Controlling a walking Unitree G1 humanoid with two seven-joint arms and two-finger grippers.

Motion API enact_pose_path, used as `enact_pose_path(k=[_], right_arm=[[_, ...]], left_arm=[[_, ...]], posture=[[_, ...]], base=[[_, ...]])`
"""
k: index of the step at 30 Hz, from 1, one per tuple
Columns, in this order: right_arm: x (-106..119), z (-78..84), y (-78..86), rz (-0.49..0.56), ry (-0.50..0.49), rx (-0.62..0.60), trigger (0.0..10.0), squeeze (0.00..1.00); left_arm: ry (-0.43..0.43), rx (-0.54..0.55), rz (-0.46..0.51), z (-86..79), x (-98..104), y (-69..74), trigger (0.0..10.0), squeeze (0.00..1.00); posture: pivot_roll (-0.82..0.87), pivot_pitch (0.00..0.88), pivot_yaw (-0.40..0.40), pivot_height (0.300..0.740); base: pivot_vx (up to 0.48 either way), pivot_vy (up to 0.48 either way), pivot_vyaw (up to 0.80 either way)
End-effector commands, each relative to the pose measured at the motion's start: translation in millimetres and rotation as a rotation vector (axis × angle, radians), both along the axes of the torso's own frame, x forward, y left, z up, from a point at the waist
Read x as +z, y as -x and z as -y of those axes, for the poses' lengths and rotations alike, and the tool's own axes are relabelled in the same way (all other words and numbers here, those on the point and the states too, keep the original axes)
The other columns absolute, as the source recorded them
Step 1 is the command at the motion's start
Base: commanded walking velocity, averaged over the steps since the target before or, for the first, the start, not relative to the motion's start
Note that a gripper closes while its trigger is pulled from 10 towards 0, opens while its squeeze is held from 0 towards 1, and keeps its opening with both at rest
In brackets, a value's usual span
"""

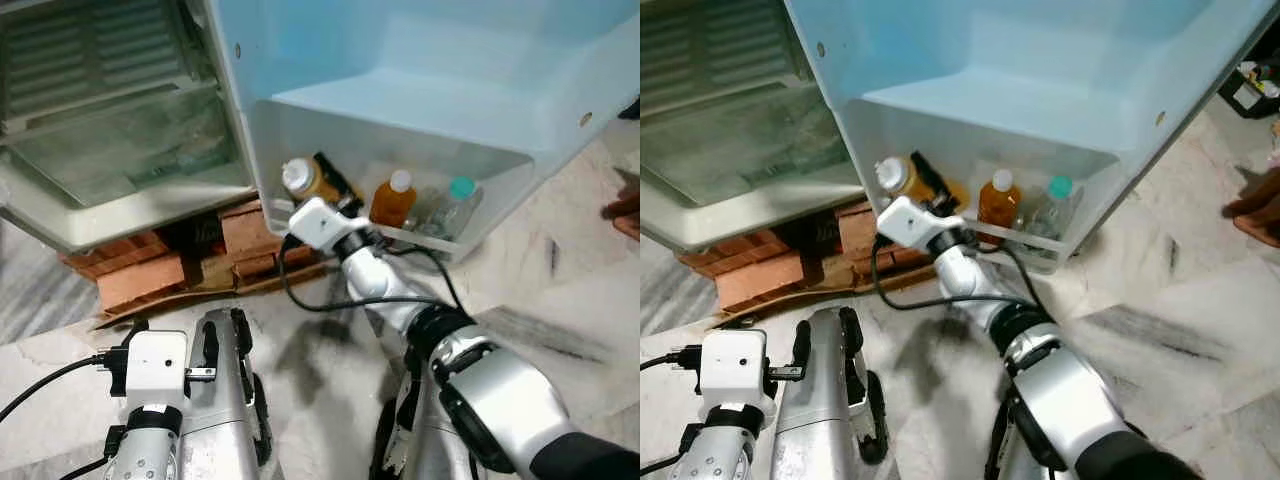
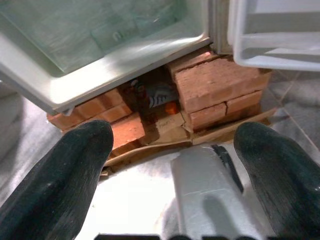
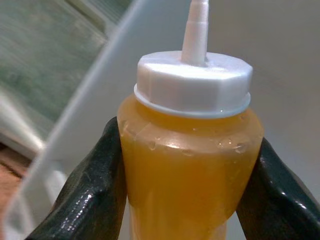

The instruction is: Restocking fridge

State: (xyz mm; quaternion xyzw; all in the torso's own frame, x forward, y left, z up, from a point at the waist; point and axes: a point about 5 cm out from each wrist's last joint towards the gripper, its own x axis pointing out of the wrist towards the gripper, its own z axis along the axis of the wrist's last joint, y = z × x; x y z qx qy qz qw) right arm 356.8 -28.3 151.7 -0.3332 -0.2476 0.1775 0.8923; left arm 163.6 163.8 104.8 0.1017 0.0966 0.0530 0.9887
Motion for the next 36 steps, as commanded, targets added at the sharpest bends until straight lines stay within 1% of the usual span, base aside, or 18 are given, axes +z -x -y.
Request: enact_pose_path(k=[1,4,6,8,10,11,12,13,14,15,16,17,24,27,32,34,35,36], right_arm=[[3,-1.0,-1.1,0.015,0.000,-0.002,10.0,0.00],[4,4.8,-4.0,0.002,-0.011,-0.024,10.0,0.00],[1,10.7,-7.1,-0.048,-0.033,-0.062,10.0,0.00],[-11,16.8,-7.8,-0.156,-0.077,-0.098,10.0,0.00],[-15,18.4,-7.7,-0.191,-0.092,-0.106,10.0,0.00],[-28,23.8,-6.7,-0.306,-0.145,-0.139,10.0,0.00],[-28,23.8,-6.7,-0.306,-0.145,-0.139,10.0,0.00],[-38,28.5,-4.7,-0.408,-0.217,-0.141,10.0,0.00],[-40,30.8,-4.6,-0.418,-0.224,-0.155,10.0,0.00],[-42,32.9,-4.7,-0.425,-0.237,-0.169,10.0,0.50],[-43,35.1,-4.9,-0.435,-0.253,-0.183,10.0,0.50],[-43,37.1,-5.3,-0.437,-0.260,-0.189,10.0,1.00],[-36,41.5,-9.9,-0.433,-0.287,-0.191,10.0,1.00],[-28,43.4,-14.2,-0.430,-0.315,-0.177,10.0,1.00],[-7,43.0,-20.5,-0.369,-0.360,-0.122,10.0,1.00],[-6,42.7,-21.0,-0.366,-0.362,-0.118,10.0,1.00],[3,42.5,-23.8,-0.369,-0.427,-0.087,10.0,1.00],[3,42.5,-23.8,-0.369,-0.427,-0.087,10.0,1.00]], left_arm=[[0.003,-0.001,-0.004,2.4,6,5.4,10.0,0.00],[0.009,-0.005,-0.002,4.2,9,7.6,10.0,0.00],[0.014,-0.002,-0.010,3.6,9,8.6,10.0,0.00],[0.016,-0.005,-0.024,4.4,7,12.4,10.0,0.00],[0.016,-0.006,-0.029,4.9,7,13.7,10.0,0.00],[0.018,-0.012,-0.044,6.2,6,16.5,10.0,0.00],[0.018,-0.012,-0.044,6.2,6,16.5,10.0,0.00],[0.017,-0.013,-0.059,6.5,5,18.4,10.0,0.00],[0.017,-0.012,-0.059,6.5,5,18.7,10.0,0.00],[0.017,-0.011,-0.060,6.4,6,18.9,10.0,0.00],[0.017,-0.010,-0.061,6.2,6,18.9,10.0,0.00],[0.016,-0.009,-0.063,5.7,5,18.7,10.0,0.00],[0.011,-0.015,-0.063,4.9,4,15.3,10.0,0.00],[0.005,-0.018,-0.060,3.4,3,9.0,10.0,0.00],[-0.011,-0.026,-0.044,1.3,0,-2.3,10.0,0.00],[-0.012,-0.027,-0.043,0.9,-1,-4.3,10.0,0.00],[-0.020,-0.031,-0.038,0.3,-1,-8.4,10.0,0.00],[-0.020,-0.031,-0.038,0.3,-1,-8.4,10.0,0.00]], posture=[[0.16,0.381,-0.008,0.522],[0.16,0.393,-0.006,0.522],[0.16,0.401,-0.006,0.522],[0.16,0.417,-0.002,0.522],[0.16,0.419,-0.003,0.522],[0.16,0.427,-0.004,0.522],[0.16,0.427,-0.004,0.522],[0.16,0.428,-0.004,0.522],[0.16,0.432,-0.003,0.522],[0.16,0.432,-0.003,0.522],[0.16,0.431,-0.003,0.522],[0.16,0.428,-0.002,0.522],[0.16,0.407,0.000,0.522],[0.15,0.388,-0.001,0.522],[0.14,0.341,0.000,0.522],[0.14,0.341,0.000,0.522],[0.13,0.319,0.002,0.522],[0.13,0.319,0.002,0.522]], base=[[0.000,0.000,0.00],[0.000,0.000,0.00],[0.000,0.000,0.00],[0.000,0.000,0.00],[0.000,0.000,0.00],[0.000,0.000,0.00],[0.000,0.000,0.00],[0.000,0.000,0.00],[0.000,0.000,0.00],[0.000,0.000,0.00],[0.000,0.000,0.00],[0.000,0.000,0.00],[0.000,0.000,0.00],[0.000,0.000,0.00],[0.000,0.000,0.00],[0.000,0.000,0.00],[0.000,0.000,0.00],[0.000,0.000,0.00]])
